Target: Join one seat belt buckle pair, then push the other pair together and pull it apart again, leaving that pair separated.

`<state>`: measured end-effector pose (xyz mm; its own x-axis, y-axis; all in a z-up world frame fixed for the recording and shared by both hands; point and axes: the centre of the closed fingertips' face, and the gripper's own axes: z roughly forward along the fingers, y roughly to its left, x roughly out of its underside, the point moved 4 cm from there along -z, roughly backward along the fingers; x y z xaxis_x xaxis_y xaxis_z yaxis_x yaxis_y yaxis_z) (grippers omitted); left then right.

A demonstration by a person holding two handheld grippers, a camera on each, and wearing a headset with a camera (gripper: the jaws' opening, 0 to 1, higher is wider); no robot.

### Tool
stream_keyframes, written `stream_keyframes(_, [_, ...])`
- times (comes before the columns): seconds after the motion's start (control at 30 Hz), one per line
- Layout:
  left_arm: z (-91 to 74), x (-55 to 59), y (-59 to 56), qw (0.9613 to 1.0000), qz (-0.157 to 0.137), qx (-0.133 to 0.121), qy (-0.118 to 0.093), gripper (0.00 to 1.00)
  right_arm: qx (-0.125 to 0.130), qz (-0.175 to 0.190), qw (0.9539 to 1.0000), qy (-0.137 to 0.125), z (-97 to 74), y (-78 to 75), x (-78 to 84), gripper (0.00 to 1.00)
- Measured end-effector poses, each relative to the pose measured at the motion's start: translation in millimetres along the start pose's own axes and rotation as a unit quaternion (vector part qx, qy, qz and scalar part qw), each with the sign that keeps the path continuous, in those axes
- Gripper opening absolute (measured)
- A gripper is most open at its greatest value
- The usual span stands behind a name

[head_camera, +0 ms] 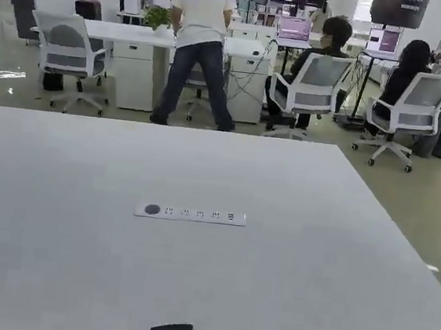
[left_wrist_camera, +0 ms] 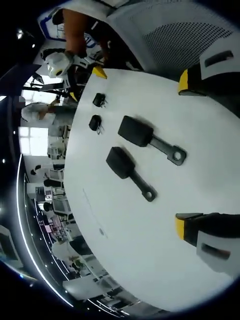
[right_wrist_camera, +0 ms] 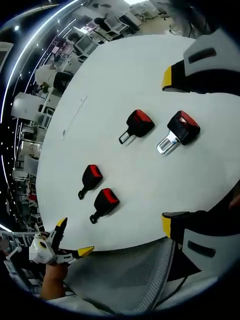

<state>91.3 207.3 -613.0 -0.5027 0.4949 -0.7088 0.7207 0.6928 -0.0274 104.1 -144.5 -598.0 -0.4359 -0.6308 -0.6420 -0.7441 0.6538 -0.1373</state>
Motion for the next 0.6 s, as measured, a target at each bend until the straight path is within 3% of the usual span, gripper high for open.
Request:
stream_keyframes(0.17, [1.1,6.8,-2.7,1.0000,-0.003,0.002,0.006,1.00,0.002,0.009,1.0000,-0.002,-1.4,-0.8,2.4,0.99])
stream_keyframes(0.6, [4.8,6.7,-2.4,0.9999,-0.009,0.003,0.005,1.00,0.001,0.009,0.9999,0.007,4.0,3.9,1.2,0.99])
